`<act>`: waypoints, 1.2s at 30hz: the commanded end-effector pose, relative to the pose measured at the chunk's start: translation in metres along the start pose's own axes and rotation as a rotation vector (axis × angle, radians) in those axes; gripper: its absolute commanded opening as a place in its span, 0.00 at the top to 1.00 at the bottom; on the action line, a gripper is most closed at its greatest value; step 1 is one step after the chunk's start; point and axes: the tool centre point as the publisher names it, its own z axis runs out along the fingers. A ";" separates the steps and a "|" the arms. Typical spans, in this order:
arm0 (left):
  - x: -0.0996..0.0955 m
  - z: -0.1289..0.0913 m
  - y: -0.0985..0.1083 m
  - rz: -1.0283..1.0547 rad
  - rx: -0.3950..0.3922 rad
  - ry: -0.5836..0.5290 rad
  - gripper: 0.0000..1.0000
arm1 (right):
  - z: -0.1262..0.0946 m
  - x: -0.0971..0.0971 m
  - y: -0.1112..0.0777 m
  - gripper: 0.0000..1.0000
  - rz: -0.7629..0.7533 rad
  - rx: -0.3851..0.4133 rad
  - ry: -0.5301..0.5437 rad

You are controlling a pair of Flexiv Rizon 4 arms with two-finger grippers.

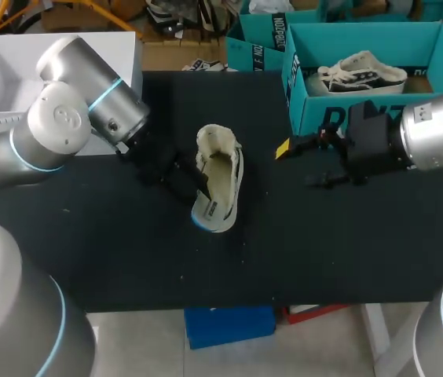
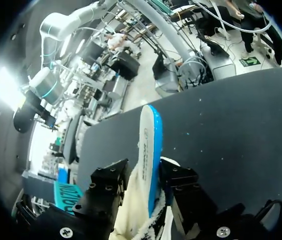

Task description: Take the shoe out of the shoebox, open the shoe tongue, remove and reinsert the insole, then place the shoe into the shoebox

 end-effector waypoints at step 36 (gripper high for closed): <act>-0.004 0.001 0.029 -0.032 -0.054 -0.073 1.00 | 0.001 0.000 0.000 0.00 0.000 -0.001 0.000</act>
